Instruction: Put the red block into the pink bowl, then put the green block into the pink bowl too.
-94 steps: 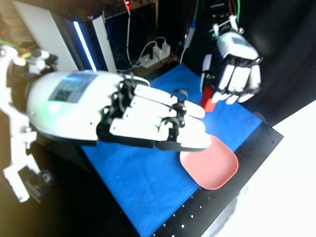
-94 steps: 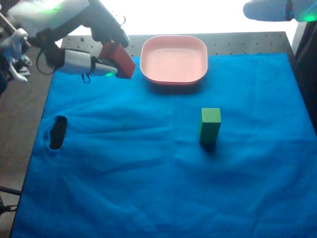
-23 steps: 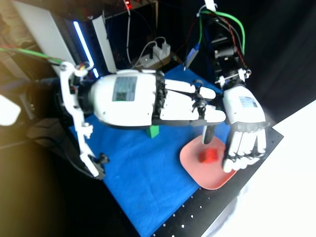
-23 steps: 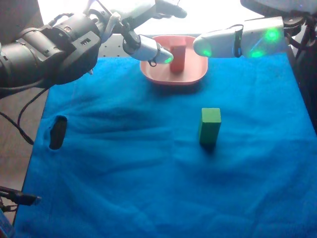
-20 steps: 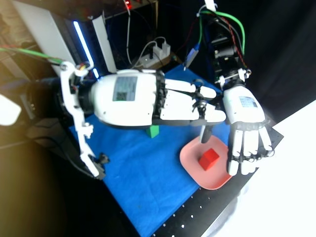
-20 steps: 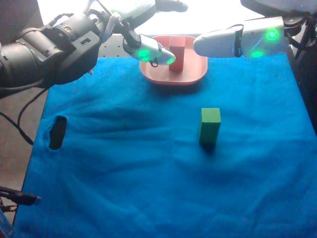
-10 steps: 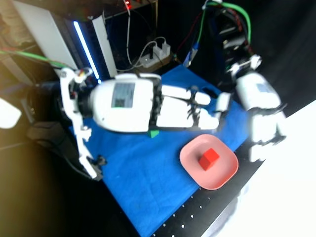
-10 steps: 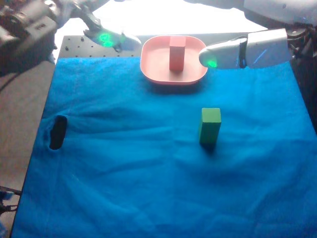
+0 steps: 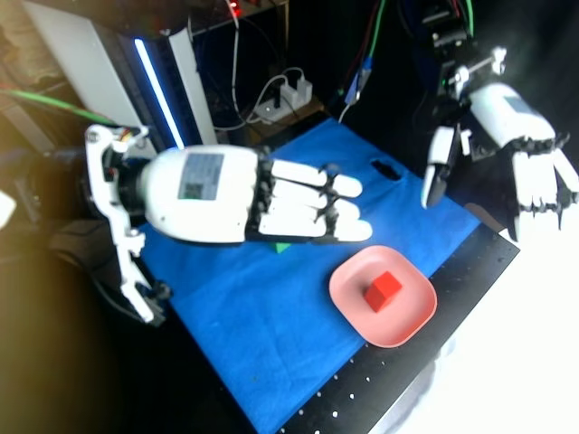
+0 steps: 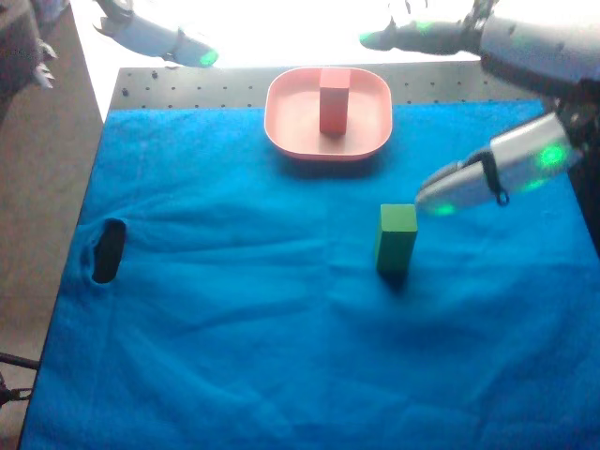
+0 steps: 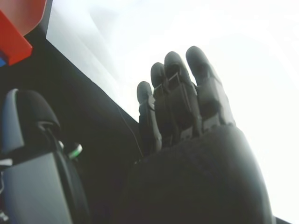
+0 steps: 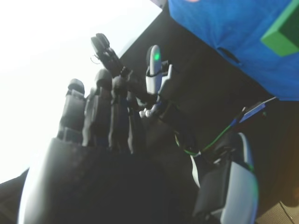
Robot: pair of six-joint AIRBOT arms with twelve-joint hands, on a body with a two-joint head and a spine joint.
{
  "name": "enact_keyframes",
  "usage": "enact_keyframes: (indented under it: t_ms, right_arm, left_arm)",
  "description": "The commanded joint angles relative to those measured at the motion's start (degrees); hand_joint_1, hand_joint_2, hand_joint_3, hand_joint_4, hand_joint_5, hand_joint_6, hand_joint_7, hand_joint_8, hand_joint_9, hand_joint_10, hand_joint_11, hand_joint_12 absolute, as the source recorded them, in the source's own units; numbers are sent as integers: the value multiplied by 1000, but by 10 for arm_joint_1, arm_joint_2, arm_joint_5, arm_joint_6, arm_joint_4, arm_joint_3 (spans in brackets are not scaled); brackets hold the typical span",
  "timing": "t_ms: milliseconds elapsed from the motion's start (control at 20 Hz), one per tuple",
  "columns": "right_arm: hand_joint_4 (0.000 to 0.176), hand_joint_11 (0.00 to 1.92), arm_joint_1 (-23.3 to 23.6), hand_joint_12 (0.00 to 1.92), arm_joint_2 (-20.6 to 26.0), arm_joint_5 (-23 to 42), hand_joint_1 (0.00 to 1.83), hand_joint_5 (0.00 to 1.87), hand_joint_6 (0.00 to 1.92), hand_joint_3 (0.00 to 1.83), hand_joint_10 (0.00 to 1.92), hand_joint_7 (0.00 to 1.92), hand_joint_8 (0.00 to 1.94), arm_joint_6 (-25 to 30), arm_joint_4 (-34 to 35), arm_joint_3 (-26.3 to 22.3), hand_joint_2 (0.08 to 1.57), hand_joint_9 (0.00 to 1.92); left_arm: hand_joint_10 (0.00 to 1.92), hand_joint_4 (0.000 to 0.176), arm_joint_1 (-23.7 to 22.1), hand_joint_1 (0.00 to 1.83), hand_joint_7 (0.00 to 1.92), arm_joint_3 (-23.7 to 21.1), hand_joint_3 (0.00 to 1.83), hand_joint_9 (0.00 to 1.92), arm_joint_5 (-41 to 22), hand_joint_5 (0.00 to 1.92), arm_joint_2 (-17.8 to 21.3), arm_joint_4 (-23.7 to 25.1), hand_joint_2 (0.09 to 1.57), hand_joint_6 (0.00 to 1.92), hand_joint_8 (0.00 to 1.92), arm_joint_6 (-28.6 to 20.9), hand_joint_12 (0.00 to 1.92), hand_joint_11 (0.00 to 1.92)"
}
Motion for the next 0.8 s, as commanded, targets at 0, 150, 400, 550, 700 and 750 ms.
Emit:
enact_keyframes:
  t_ms: [0, 150, 400, 550, 700, 750]
  right_arm:
    - [0, 186, -4, 1014, -3, 65, 550, 350, 16, 0, 20, 452, 12, 3, 32, -1, 683, 496]
    - [0, 263, -39, 1032, -8, 96, 537, 420, 13, 6, 31, 549, 22, 3, 60, -1, 706, 587]
    - [0, 266, -55, 1174, -20, 97, 555, 503, 9, 1, 23, 656, 16, 3, 64, 0, 747, 669]
    - [0, 324, -76, 1254, -37, 97, 572, 583, 6, 2, 55, 759, 13, 3, 80, 13, 778, 778]
    - [0, 393, -91, 1362, -52, 97, 562, 667, 10, 2, 97, 853, 16, 3, 95, 24, 809, 864]
    - [0, 406, -92, 1375, -53, 97, 558, 671, 9, 2, 109, 871, 20, 3, 96, 25, 812, 883]
  left_arm:
    - [0, 67, -12, 1013, 464, -3, 0, 408, -68, 350, 6, -10, 840, 2, 0, 4, 570, 36]
    - [1, 55, -16, 971, 476, -11, 0, 416, -69, 441, 14, -10, 824, 10, 1, 9, 558, 54]
    - [0, 34, -17, 1022, 525, -45, 3, 462, -87, 509, 39, -16, 803, 0, 1, 37, 549, 98]
    - [12, 23, -15, 1058, 547, -50, 7, 470, -97, 532, 37, -16, 822, 9, 13, 37, 558, 102]
    - [5, 9, -12, 1045, 583, -55, 0, 496, -103, 559, 37, -15, 804, 6, 6, 38, 547, 123]
    - [7, 1, -11, 1043, 576, -55, 0, 502, -105, 554, 37, -16, 805, 3, 2, 38, 550, 124]
